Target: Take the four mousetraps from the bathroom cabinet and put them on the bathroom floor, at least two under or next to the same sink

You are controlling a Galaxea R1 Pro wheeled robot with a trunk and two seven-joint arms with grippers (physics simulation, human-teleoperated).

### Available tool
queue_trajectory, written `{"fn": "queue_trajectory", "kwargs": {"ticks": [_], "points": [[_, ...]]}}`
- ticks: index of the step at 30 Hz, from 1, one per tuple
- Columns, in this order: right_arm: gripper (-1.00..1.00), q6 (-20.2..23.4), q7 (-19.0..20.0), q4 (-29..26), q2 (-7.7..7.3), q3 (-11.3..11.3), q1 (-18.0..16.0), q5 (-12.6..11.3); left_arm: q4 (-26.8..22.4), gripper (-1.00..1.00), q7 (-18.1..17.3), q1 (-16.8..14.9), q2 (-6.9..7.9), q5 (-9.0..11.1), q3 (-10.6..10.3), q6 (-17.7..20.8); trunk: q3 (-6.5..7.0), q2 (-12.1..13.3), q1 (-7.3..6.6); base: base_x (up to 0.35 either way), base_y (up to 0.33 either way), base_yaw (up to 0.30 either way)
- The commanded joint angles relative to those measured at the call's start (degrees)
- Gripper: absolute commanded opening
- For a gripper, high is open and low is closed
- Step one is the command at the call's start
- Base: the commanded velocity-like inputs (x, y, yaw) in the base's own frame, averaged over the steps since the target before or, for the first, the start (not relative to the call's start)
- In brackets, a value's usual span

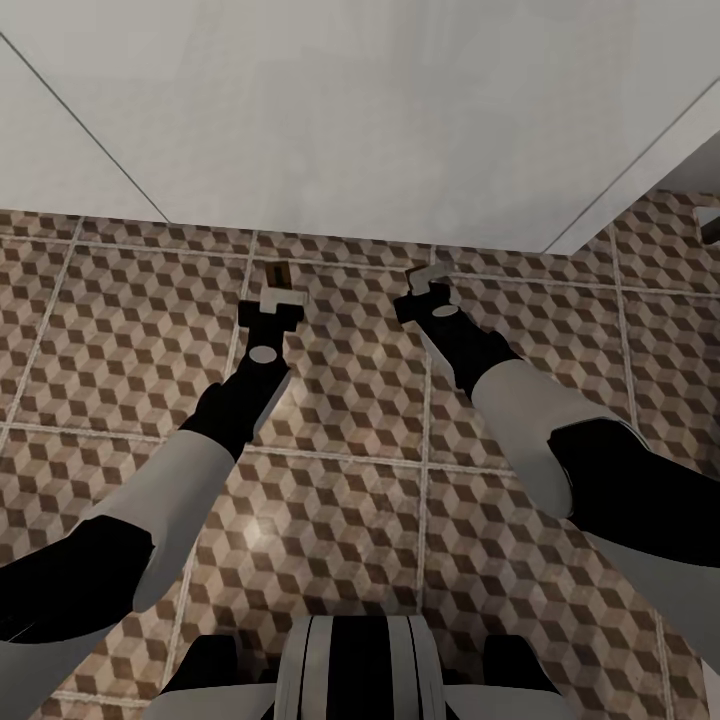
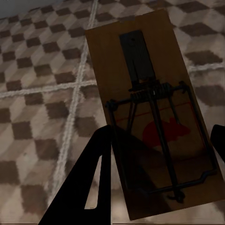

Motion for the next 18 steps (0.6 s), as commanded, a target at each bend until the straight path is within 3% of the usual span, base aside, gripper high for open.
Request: {"fn": "queue_trajectory", "kwargs": {"ticks": [1,18], "points": [[-1.00,0.47,-0.18,-0.09,0.00,0.22,-0.01,0.50,0.08,-1.00,0.52,-0.03,0.03,-0.60,-0.22,0.45,-0.03,-0.01,-0.01,0.006,0.000,0.000],[-1.00,0.51,-0.18,-0.08,0.00,0.22,-0.01,0.58,0.62,-1.00,0.54,0.00,0.02,-0.60,-0.28,0.44,-0.03,-0.01,-0.01,0.037,0.000,0.000]]}}
